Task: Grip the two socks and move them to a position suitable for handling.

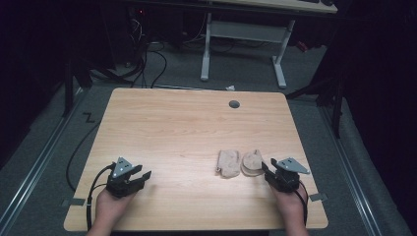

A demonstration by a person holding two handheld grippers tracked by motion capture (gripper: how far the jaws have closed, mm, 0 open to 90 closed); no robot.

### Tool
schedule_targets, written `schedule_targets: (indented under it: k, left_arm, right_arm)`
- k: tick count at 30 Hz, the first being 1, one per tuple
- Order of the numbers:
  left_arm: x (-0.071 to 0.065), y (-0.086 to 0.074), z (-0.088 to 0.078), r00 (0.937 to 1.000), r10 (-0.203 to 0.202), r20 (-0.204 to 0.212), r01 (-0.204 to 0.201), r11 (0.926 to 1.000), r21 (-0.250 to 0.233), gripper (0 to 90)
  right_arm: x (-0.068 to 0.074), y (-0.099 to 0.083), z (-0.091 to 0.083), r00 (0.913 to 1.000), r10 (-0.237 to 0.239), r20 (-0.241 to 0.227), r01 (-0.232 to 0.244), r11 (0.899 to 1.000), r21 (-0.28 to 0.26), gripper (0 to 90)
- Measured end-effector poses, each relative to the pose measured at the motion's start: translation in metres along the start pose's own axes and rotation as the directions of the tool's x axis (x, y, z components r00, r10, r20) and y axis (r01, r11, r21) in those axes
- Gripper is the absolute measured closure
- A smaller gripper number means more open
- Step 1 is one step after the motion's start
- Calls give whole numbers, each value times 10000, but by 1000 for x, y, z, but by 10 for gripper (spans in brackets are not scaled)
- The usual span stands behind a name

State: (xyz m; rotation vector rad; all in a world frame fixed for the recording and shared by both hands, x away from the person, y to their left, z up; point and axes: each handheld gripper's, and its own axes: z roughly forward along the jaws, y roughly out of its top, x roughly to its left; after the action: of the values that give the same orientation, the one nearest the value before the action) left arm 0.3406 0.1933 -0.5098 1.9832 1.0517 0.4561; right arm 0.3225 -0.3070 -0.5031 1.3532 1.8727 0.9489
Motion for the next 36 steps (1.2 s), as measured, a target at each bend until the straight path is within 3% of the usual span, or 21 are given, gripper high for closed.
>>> schedule_targets:
  k: [13, 21, 25, 28, 30, 34, 36]
  left_arm:
    - [1, -1, 1, 9999, -112, -4, 112, 9999, 33, 541]
    - [3, -3, -3, 9996, -258, -75, 258, 9997, -24, 540]
    - [1, -3, -3, 9996, -267, -31, 267, 9996, -49, 546]
    - [-1, -3, -2, 9999, -124, 87, 124, 9999, 7, 565]
    - [-3, -3, -1, 9997, -76, 249, 75, 10000, 19, 604]
    - [-4, -2, 0, 9993, -59, 371, 59, 10000, -8, 619]
    - [-5, -1, 1, 9991, -33, 423, 31, 10000, 40, 608]
  right_arm:
    - [2, 1, 2, 9995, -152, -282, 153, 9999, 23, 605]
    - [11, 7, 8, 9976, -372, -579, 374, 9993, 28, 632]
    - [18, 11, 10, 9951, -587, -791, 591, 9982, 36, 691]
    - [24, 15, 13, 9930, -667, -978, 678, 9977, 79, 787]
    - [31, 20, 18, 9903, -871, -1083, 889, 9960, 118, 896]
    - [37, 26, 24, 9874, -827, -1348, 849, 9963, 113, 899]
    - [45, 30, 36, 9819, -1042, -1579, 1098, 9936, 274, 899]
